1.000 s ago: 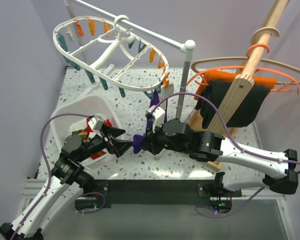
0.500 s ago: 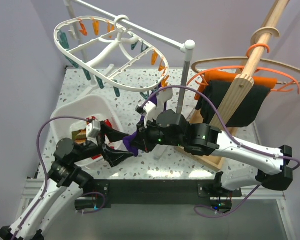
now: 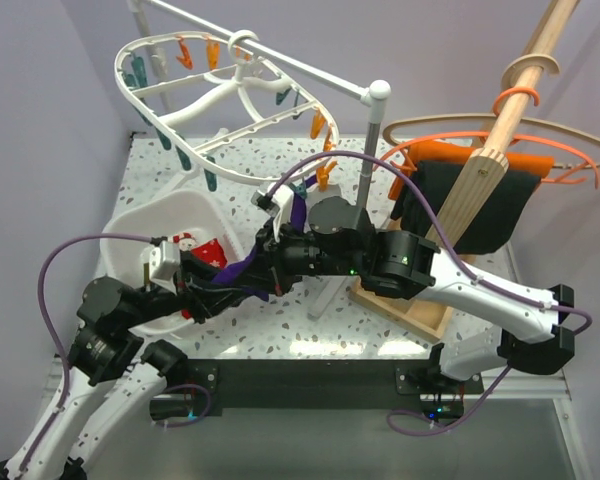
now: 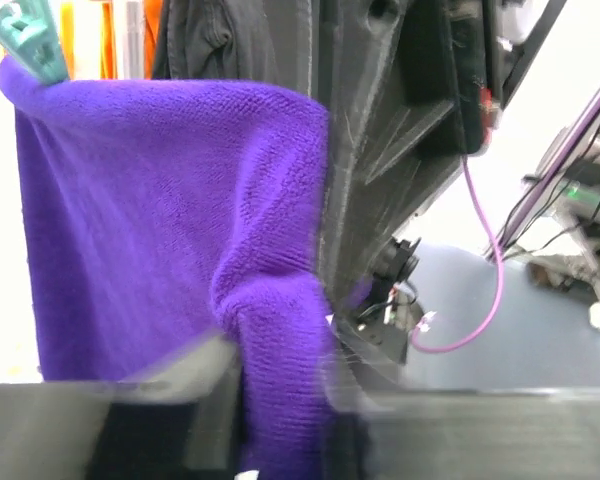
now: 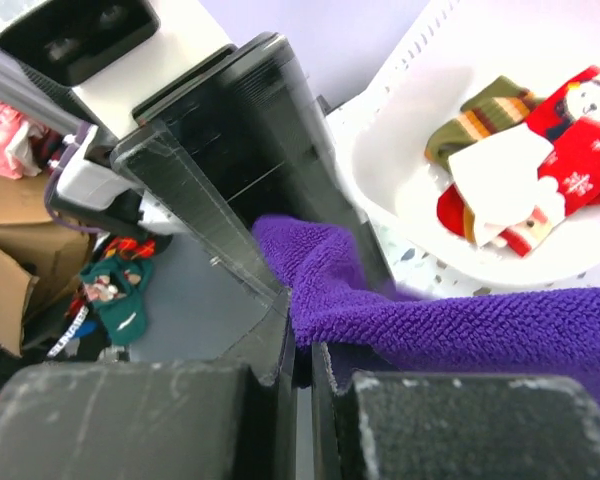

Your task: Remove the socks clipped to the hanger

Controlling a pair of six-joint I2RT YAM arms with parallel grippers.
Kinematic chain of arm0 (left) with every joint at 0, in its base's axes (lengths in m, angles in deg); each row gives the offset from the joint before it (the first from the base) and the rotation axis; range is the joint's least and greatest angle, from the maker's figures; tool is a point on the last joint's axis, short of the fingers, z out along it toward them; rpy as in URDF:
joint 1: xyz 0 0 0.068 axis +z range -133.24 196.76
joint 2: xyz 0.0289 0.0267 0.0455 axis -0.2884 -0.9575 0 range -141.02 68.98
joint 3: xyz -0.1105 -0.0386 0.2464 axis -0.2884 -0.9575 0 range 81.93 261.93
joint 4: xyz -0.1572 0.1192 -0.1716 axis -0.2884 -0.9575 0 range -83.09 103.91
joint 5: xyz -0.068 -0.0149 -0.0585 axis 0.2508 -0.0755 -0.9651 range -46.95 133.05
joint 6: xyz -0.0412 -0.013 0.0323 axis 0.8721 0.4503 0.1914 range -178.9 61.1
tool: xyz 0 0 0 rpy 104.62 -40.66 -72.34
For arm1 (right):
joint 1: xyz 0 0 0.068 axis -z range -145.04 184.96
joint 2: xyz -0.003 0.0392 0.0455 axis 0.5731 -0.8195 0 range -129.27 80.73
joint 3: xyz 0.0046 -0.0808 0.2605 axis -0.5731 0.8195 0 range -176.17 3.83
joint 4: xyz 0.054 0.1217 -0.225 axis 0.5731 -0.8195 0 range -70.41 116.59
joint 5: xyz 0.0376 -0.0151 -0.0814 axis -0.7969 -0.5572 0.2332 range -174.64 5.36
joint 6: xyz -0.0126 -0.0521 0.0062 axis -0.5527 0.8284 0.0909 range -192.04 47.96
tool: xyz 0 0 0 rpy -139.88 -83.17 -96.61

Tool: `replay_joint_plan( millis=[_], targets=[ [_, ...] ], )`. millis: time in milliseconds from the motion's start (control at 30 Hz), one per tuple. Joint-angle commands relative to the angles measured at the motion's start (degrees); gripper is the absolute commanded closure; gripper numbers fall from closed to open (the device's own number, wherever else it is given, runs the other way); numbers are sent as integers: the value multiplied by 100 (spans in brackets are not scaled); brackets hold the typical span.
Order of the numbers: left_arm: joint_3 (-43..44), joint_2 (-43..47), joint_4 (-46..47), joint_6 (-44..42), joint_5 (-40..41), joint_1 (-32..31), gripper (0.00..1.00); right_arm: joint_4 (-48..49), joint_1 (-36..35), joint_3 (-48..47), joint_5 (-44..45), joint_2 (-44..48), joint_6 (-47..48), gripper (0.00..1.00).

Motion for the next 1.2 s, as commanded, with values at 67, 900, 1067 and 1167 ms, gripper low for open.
replay_joint_plan(
  millis=[67,900,1067,1167],
  targets=[
    [584,-49,-743,-440,817,18,100,130,-66,-447,-332,87,157,82],
    [2236,92,-2114,-915,2751,9,100,-900,1304,-70,2481,904,1290,26],
    [2219,57,-2141,-889,2725,18,100,-803,1769,71,2298,843,1686,14],
    [2123,48,-2010,-827,2628,18,100,-706,2034,246,1701,816,1835,14]
  ],
)
